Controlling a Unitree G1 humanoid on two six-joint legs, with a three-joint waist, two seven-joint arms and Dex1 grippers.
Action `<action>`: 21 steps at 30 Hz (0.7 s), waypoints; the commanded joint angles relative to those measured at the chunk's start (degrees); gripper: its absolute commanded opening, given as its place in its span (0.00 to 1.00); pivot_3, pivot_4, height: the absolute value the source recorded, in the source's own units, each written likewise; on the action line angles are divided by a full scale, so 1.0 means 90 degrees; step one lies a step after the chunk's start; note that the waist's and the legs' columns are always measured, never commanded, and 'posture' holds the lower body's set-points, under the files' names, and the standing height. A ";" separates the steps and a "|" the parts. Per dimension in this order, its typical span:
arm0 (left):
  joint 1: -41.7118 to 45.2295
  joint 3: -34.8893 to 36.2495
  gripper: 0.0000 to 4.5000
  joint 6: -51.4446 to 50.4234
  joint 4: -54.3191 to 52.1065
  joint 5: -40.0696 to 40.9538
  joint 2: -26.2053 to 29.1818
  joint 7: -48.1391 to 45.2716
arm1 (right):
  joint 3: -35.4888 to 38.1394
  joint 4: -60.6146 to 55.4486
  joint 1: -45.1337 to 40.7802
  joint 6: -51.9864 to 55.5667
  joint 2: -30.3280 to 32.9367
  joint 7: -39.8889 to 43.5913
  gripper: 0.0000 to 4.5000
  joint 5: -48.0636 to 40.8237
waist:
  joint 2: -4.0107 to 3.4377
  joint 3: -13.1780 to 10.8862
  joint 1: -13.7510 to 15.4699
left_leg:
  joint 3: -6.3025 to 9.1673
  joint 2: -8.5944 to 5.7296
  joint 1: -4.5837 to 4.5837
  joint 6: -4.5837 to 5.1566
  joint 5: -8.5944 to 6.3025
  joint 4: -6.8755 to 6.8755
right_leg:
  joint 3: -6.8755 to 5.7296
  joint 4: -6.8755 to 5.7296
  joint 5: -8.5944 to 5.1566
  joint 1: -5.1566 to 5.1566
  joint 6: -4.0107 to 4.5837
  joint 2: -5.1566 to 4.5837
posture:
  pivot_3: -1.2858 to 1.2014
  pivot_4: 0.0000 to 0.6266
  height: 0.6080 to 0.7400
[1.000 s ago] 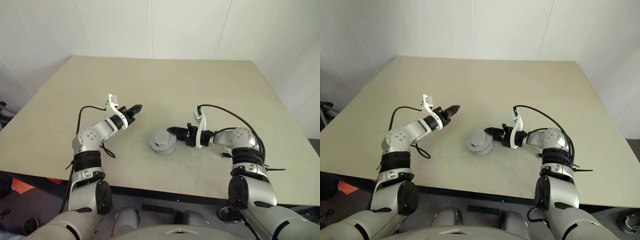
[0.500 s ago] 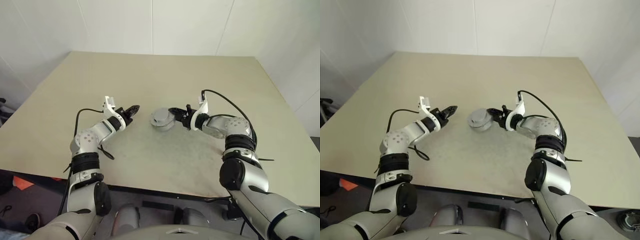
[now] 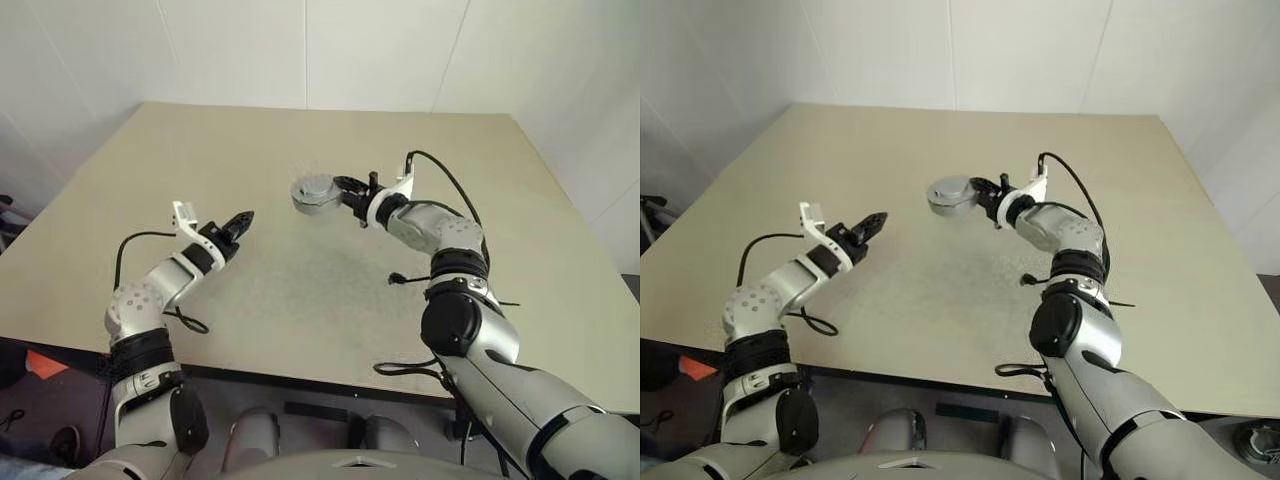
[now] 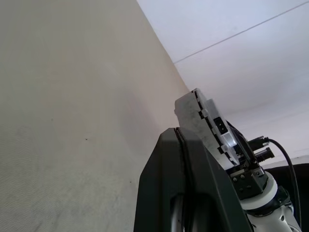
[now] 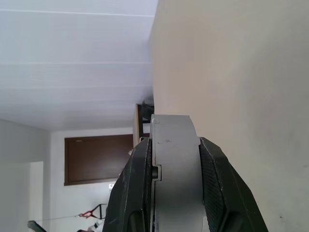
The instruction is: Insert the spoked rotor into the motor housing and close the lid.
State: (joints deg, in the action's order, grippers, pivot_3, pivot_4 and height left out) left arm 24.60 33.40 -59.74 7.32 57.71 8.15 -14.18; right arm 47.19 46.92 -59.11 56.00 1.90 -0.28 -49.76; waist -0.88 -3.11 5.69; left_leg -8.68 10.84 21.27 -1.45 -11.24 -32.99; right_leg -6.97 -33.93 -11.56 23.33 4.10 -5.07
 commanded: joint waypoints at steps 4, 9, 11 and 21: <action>-0.0062 0.0175 0.52 0.0220 -0.0418 0.0613 -0.0017 0.0081 | -0.0012 -0.0097 -0.0438 -0.0087 -0.0003 0.0011 0.27 -0.0502 | 0.0002 -0.0001 0.0008 | 0.0001 0.0000 0.0000 -0.0001 -0.0001 -0.0002 | 0.0000 -0.0001 0.0001 -0.0004 -0.0002 0.0001 | 0.52 0.00 1.00; -0.0026 0.0268 0.90 0.0091 -0.0262 0.1205 -0.0108 0.0322 | -0.0114 -0.0089 -0.0426 0.0014 0.0042 0.0011 0.27 -0.0568 | 0.0003 -0.0002 0.0002 | 0.0000 0.0000 0.0000 -0.0003 -0.0001 -0.0006 | 0.0000 -0.0006 0.0009 -0.0003 -0.0016 0.0001 | 0.52 0.00 1.00; 0.0052 0.0381 0.99 -0.0168 -0.0110 0.1833 -0.0154 0.0547 | -0.0144 -0.0147 -0.0416 0.0099 0.0041 0.0020 0.27 -0.0605 | 0.0003 -0.0002 0.0003 | 0.0000 0.0000 0.0000 -0.0003 -0.0001 -0.0008 | 0.0000 -0.0008 0.0011 -0.0003 -0.0019 0.0001 | 0.52 0.00 1.00; 0.0456 0.0227 0.99 -0.0317 0.0785 0.3085 -0.0240 0.0951 | -0.0356 -0.0954 -0.0094 0.1027 -0.0345 -0.0165 0.27 -0.1033 | 0.0005 -0.0002 0.0008 | 0.0002 0.0000 -0.0007 -0.0008 0.0001 -0.0018 | 0.0007 -0.0029 0.0015 -0.0002 -0.0027 0.0002 | 0.52 0.00 1.00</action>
State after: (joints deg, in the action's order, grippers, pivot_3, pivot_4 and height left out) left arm 27.16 35.76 -63.05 14.62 83.21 5.91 -5.38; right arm 44.18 42.00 -58.93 63.84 -0.75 -1.88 -55.32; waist -0.84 -3.13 5.76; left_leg -8.65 10.83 21.20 -1.52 -11.23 -33.16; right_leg -6.89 -34.21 -11.42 23.30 3.84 -5.05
